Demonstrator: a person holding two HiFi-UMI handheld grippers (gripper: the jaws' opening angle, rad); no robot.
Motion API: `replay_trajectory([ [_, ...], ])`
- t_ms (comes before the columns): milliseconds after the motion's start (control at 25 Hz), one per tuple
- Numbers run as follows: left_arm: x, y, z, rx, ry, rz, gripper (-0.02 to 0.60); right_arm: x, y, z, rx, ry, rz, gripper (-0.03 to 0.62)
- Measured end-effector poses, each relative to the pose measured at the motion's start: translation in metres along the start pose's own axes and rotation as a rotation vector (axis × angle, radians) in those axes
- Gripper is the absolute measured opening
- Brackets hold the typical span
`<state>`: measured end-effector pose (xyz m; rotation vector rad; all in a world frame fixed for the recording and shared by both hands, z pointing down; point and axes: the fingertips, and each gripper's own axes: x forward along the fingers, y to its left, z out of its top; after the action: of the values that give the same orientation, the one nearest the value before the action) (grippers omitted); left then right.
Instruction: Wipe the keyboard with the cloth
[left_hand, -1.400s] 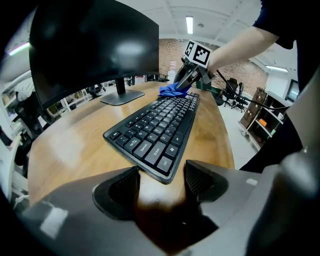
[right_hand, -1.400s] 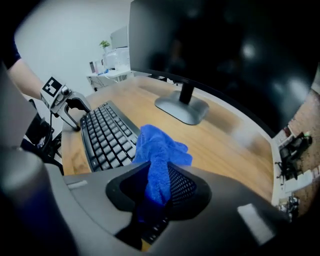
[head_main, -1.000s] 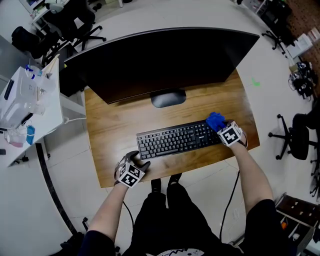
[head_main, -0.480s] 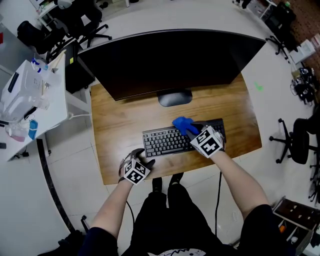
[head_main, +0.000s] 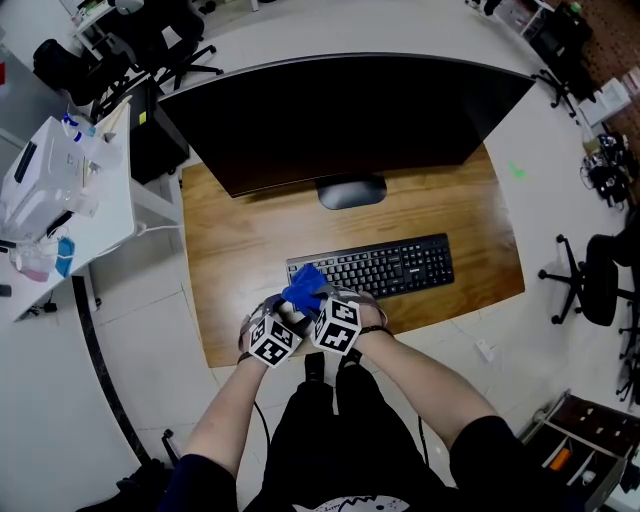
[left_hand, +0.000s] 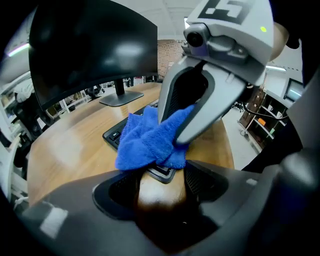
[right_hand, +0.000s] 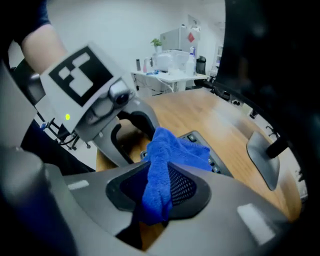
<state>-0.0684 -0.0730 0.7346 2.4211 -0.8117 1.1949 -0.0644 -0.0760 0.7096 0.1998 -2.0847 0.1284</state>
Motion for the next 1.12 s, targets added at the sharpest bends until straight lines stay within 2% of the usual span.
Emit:
replay_trajectory([
  [200,0.000,0.001,0.000,0.001,0.002,-0.002,0.295,-0.010,-0.007,-0.031,-0.053,0.035,-0.040,0.106],
  [320,0.000,0.001,-0.002,0.000,0.009,-0.002,0.295,-0.025,-0.015,-0.067,-0.048,0.067,-0.064,0.106],
  [800,-0.001,0.002,-0.003,0.000,0.024,0.002,0.295,-0.110,-0.085,-0.215,0.205,0.155,-0.233,0.106],
  [1120,-0.001,0.002,-0.003,-0.003,0.040,0.005,0.296,-0.154,-0.119,-0.287,0.369,0.200,-0.325,0.106],
])
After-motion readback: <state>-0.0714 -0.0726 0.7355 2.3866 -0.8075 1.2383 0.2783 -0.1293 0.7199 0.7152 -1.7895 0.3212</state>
